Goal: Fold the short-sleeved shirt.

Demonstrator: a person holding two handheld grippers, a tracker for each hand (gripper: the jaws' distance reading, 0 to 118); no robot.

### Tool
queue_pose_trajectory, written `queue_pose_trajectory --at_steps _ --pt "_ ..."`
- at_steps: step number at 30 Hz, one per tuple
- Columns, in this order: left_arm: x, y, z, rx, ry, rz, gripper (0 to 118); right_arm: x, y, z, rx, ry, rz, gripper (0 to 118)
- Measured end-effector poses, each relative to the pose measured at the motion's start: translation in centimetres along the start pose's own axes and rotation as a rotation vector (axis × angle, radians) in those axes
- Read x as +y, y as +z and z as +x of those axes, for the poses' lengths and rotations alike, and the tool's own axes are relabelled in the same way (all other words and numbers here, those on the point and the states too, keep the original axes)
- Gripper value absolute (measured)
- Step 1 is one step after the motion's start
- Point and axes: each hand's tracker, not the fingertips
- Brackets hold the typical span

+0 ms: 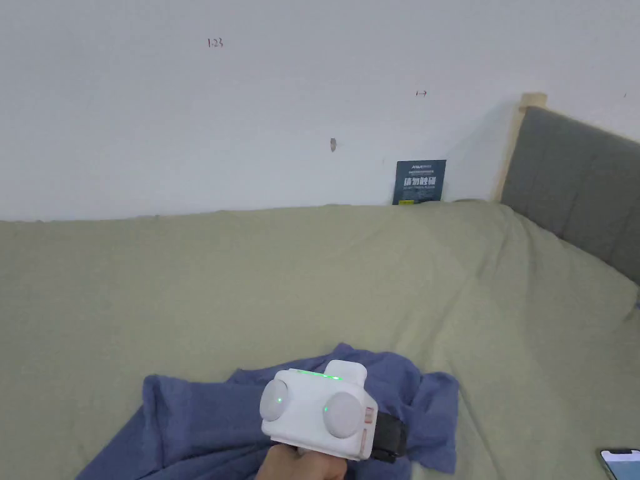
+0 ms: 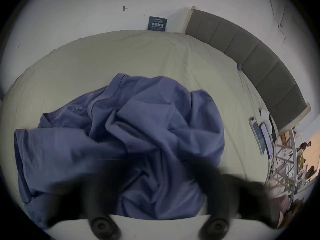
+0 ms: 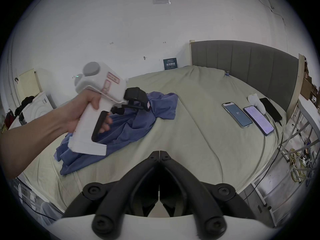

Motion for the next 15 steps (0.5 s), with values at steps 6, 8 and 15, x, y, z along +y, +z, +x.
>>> queue_pose_trajectory --at_steps 6,8,15 --pt "-8.3 12.0 -5.4 0.040 0.087 0.127 109 0.8 2.4 -2.1 0.079 0.034 0.031 0" --pt "-12.0 16.8 -7.4 0.107 0.127 0.176 103 0.8 3.5 -2.9 0.112 0.059 0.057 0" --pt "-25.9 31.3 -12.1 0.300 0.259 0.381 0 -0.2 5.9 -5.7 0.181 0.133 0.091 0"
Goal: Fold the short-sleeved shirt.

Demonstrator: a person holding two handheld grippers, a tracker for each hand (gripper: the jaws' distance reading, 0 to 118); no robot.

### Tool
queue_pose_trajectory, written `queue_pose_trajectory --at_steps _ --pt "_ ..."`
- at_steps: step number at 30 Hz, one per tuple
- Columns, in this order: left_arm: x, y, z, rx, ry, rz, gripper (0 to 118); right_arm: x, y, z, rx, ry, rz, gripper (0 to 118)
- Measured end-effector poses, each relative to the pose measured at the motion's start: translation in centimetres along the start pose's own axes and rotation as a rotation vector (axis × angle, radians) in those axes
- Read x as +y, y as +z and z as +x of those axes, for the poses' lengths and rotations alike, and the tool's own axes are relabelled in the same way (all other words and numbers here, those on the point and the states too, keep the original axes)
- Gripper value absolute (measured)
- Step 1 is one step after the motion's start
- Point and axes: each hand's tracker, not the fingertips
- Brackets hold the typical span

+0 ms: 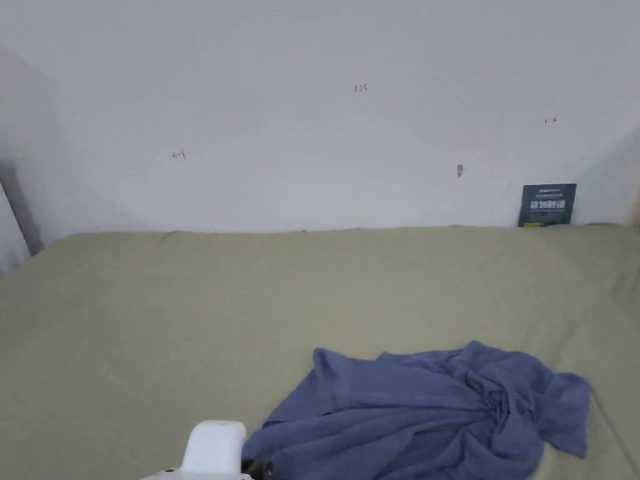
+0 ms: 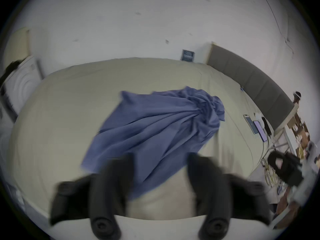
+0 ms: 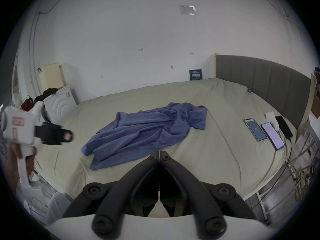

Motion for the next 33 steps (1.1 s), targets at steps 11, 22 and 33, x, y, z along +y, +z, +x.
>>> queue_pose_trajectory --at_steps 11,22,33 --pt "-3.6 5.4 -7.7 0.094 0.049 0.088 0 0.3 2.3 -2.1 0.005 0.062 0.024 0" --pt "-1.5 -6.0 -9.1 0.071 0.053 -0.136 0 0.1 -0.1 -2.5 0.002 0.070 -0.017 0" --pt "1.3 -19.7 -8.6 0.153 0.043 -0.256 113 -0.1 -5.1 -1.8 0.008 0.065 -0.126 0"
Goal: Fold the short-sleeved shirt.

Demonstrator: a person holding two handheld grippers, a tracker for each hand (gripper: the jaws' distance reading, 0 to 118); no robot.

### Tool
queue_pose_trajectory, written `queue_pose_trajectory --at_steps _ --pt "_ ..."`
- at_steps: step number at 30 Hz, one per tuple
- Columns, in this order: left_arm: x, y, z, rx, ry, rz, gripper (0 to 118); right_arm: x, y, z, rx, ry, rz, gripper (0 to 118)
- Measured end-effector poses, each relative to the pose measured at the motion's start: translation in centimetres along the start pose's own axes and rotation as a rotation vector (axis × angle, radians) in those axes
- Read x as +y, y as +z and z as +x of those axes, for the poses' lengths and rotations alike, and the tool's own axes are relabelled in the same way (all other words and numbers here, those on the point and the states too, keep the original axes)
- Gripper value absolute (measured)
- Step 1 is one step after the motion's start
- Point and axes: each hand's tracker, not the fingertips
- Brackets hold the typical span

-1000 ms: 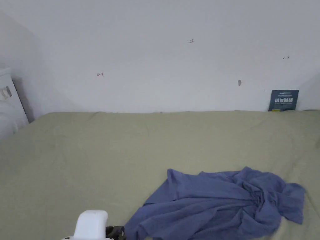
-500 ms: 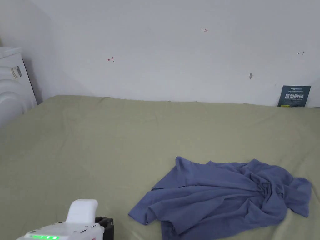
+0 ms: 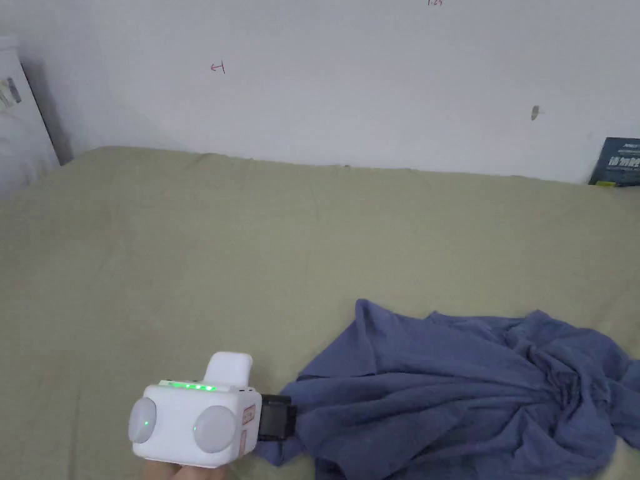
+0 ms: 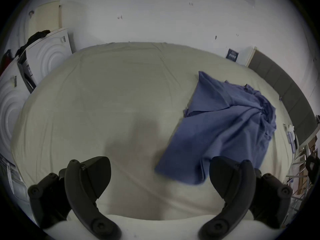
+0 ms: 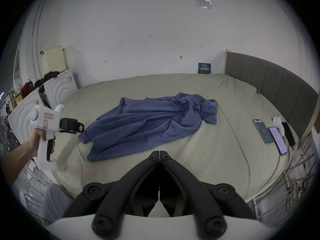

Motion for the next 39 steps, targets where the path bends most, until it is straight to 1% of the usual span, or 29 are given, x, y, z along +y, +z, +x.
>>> queue_pose_trajectory --at_steps 3,5,6,7,8,9,10,11,12,13,14,15,16,17,18,19,21,22,23,25,28,29,30,33,36,37,38,39 --pt "0.1 -2.9 0.5 -0.004 0.030 -0.048 113 -0.2 -0.9 0.0 0.002 0.000 -0.015 0" --pt "-0.7 -4.0 1.2 0.023 0.033 -0.100 112 -0.4 -1.2 0.0 0.013 -0.004 -0.022 0" --pt "-1.3 -4.9 1.1 0.045 0.017 -0.114 104 -0.5 -1.3 -0.1 0.014 -0.005 -0.026 0" --pt "-1.3 -4.6 1.3 0.075 -0.030 -0.050 96 -0.7 -1.4 -0.1 0.018 -0.005 -0.029 0" --pt "-1.3 -4.2 1.5 0.060 -0.018 -0.074 85 -0.9 -1.4 0.0 0.023 -0.004 -0.032 0" --pt "-1.4 -3.9 1.5 0.048 0.000 -0.068 67 -1.0 -1.4 0.0 0.025 -0.004 -0.033 0" --pt "-1.9 -2.5 2.1 0.047 0.006 -0.062 51 -1.1 -1.5 0.0 0.027 -0.006 -0.035 0" --pt "-2.3 -1.8 2.5 0.056 -0.015 -0.060 41 -1.1 -1.5 -0.1 0.030 -0.008 -0.037 0" --pt "-2.5 -1.3 2.8 0.051 -0.049 -0.053 41 -1.2 -1.5 -0.1 0.032 -0.012 -0.039 0" --pt "-2.6 -0.8 2.7 0.026 -0.037 -0.062 7 -1.2 -1.4 0.0 0.035 -0.016 -0.038 0" --pt "-2.5 -0.5 2.8 -0.049 -0.020 -0.065 0 -1.3 -1.4 0.0 0.037 -0.020 -0.036 0" --pt "-2.6 -0.1 2.8 -0.040 -0.017 -0.067 0 -1.1 -1.2 0.0 0.036 -0.022 -0.036 0" --pt "-2.2 -0.8 4.0 -0.016 -0.057 -0.081 0 -1.0 -1.2 0.0 0.034 -0.024 -0.036 0" --pt "-2.1 -0.9 4.2 -0.014 -0.066 -0.070 0 -0.8 -1.2 0.2 0.033 -0.024 -0.033 0" --pt "-2.5 -0.6 3.6 -0.014 -0.053 -0.067 0 -0.5 -1.3 0.4 0.030 -0.024 -0.031 0" --pt "-2.5 -0.5 3.5 -0.029 -0.028 -0.075 0 -0.2 -1.4 0.6 0.024 -0.022 -0.026 0" --pt "-2.2 -0.2 3.0 -0.090 0.069 -0.068 0 1.1 -1.6 1.3 -0.002 -0.029 0.000 0" --pt "-2.1 0.4 2.1 -0.096 0.065 -0.092 0 1.9 -1.9 1.8 -0.012 -0.045 0.008 0" --pt "-2.1 0.7 1.8 -0.101 0.075 -0.070 0 3.0 -2.3 2.3 -0.031 -0.071 0.014 0" --pt "-2.0 1.0 1.7 -0.098 0.052 -0.078 0 5.2 -3.6 3.6 -0.056 -0.136 0.040 0" --pt "-1.5 0.1 1.0 -0.104 0.046 -0.075 0 9.5 -6.6 5.7 -0.104 -0.211 0.057 0" --pt "-1.4 0.2 0.9 -0.109 0.049 -0.067 0 11.0 -7.9 6.5 -0.097 -0.210 0.061 0" --pt "-1.4 0.3 0.8 -0.111 0.048 -0.071 0 12.5 -9.3 7.2 -0.100 -0.195 0.055 0" --pt "-1.0 -0.3 0.1 -0.133 0.043 -0.066 0 17.2 -14.9 9.6 -0.124 -0.067 0.002 0" --pt "-0.6 0.6 0.9 -0.136 0.011 -0.066 0 20.9 -22.0 12.4 -0.132 0.024 -0.076 2" --pt "-0.7 0.5 0.8 -0.140 0.017 -0.067 0 21.9 -24.3 13.0 -0.122 0.075 -0.117 12" --pt "-0.4 -0.3 0.3 -0.150 0.015 -0.076 0 22.8 -26.9 13.3 -0.145 0.114 -0.140 40" --pt "-0.4 -0.5 0.1 -0.150 0.022 -0.078 0 23.4 -29.0 13.4 -0.158 0.143 -0.171 90"
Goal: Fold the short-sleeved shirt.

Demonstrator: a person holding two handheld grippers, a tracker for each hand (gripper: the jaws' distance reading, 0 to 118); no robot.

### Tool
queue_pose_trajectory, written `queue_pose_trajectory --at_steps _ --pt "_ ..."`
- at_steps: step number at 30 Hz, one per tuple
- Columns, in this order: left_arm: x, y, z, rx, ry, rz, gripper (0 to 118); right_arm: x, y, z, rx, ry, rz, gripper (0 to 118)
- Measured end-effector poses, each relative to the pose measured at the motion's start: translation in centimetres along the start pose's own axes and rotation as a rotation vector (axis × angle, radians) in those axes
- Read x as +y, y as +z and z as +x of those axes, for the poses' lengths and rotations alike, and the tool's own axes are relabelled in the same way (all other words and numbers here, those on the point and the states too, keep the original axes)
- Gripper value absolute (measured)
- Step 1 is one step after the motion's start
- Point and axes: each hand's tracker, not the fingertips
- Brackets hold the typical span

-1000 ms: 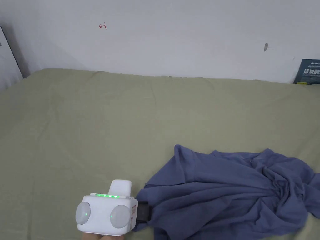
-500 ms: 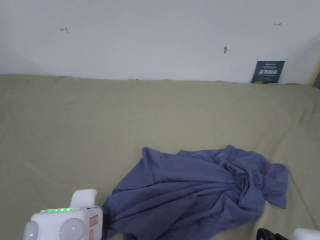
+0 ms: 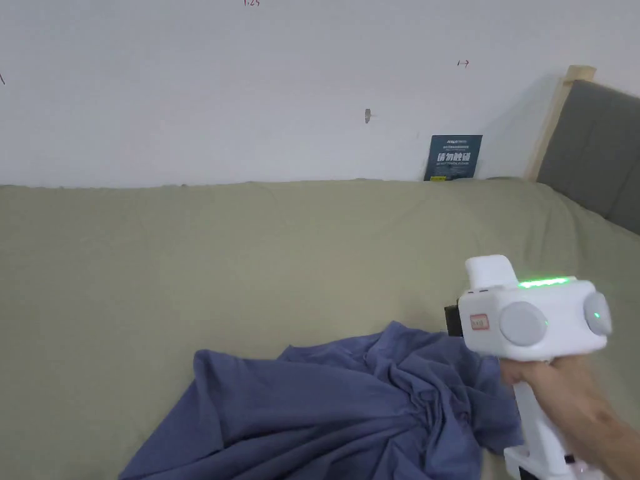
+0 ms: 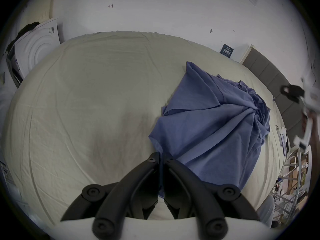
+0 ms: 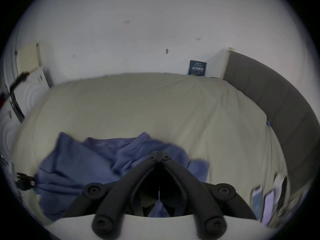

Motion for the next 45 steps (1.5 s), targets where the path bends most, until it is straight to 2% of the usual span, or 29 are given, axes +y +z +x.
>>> queue_pose_trajectory --at_steps 1,2,6,7,9,11,12,13,14,15,17,18,19,21,24,26,31,35,40,45 --pt "0.0 0.0 -0.1 -0.007 0.003 -0.005 0 0.8 -2.1 0.1 0.016 0.023 -0.042 107" --pt "0.0 -0.1 -0.1 -0.012 -0.003 -0.012 0 1.4 -4.1 0.2 0.048 0.024 -0.083 113" --pt "0.0 -0.3 0.5 -0.023 0.009 -0.024 0 2.7 -9.8 -0.5 0.129 0.001 -0.180 117" --pt "0.1 -0.6 -0.1 -0.026 0.012 -0.024 0 2.9 -11.0 -0.8 0.124 0.026 -0.233 117" --pt "0.1 -0.9 -0.2 -0.024 0.014 -0.028 0 2.3 -13.2 -1.7 0.071 0.128 -0.304 113" --pt "0.1 -1.0 -0.1 -0.031 0.023 -0.031 0 1.1 -14.5 -2.4 0.014 0.194 -0.406 98" --pt "0.1 -1.0 -0.1 -0.031 0.018 -0.031 0 0.9 -14.2 -2.4 0.089 0.127 -0.350 84" --pt "0.1 -1.0 -0.1 -0.031 0.014 -0.034 0 1.4 -13.6 -2.6 0.084 0.098 -0.344 56" --pt "0.2 -1.0 -0.1 -0.031 0.014 -0.034 0 1.5 -12.7 -3.0 0.087 0.120 -0.328 8" --pt "0.2 -1.0 -0.1 -0.033 0.014 -0.036 0 1.8 -11.8 -3.4 0.136 0.155 -0.292 6" --pt "0.3 -1.0 -0.2 -0.038 0.024 -0.041 0 1.7 -9.4 -3.5 0.056 0.208 -0.207 6" --pt "0.4 -1.0 -0.4 -0.043 0.033 -0.041 0 1.8 -8.4 -3.1 0.158 0.164 -0.229 6" --pt "0.4 -1.0 -0.2 -0.048 0.038 -0.042 0 1.7 -7.1 -2.7 0.171 0.128 -0.224 6" --pt "0.6 -0.4 -0.3 -0.050 0.046 -0.042 0 1.9 -3.2 -2.7 0.120 0.124 -0.142 6" --pt "1.2 1.2 -1.1 -0.025 0.064 -0.023 0 2.3 2.1 -0.7 0.147 0.084 -0.102 6" --pt "1.7 2.3 -1.4 -0.022 0.090 -0.001 0 2.4 5.4 0.5 0.122 0.089 -0.052 6" --pt "3.1 6.8 -0.4 0.004 0.055 0.062 0 3.4 13.9 4.1 0.103 0.063 0.033 6" --pt "5.7 11.6 0.4 0.054 -0.017 0.168 0 4.0 20.7 6.5 0.093 0.046 0.127 6" --pt "10.1 18.6 0.9 0.144 -0.079 0.319 0 4.3 28.3 8.5 0.072 -0.024 0.253 6" --pt "13.8 26.7 0.4 0.242 -0.076 0.452 0 4.2 34.0 10.6 0.078 -0.072 0.326 6"
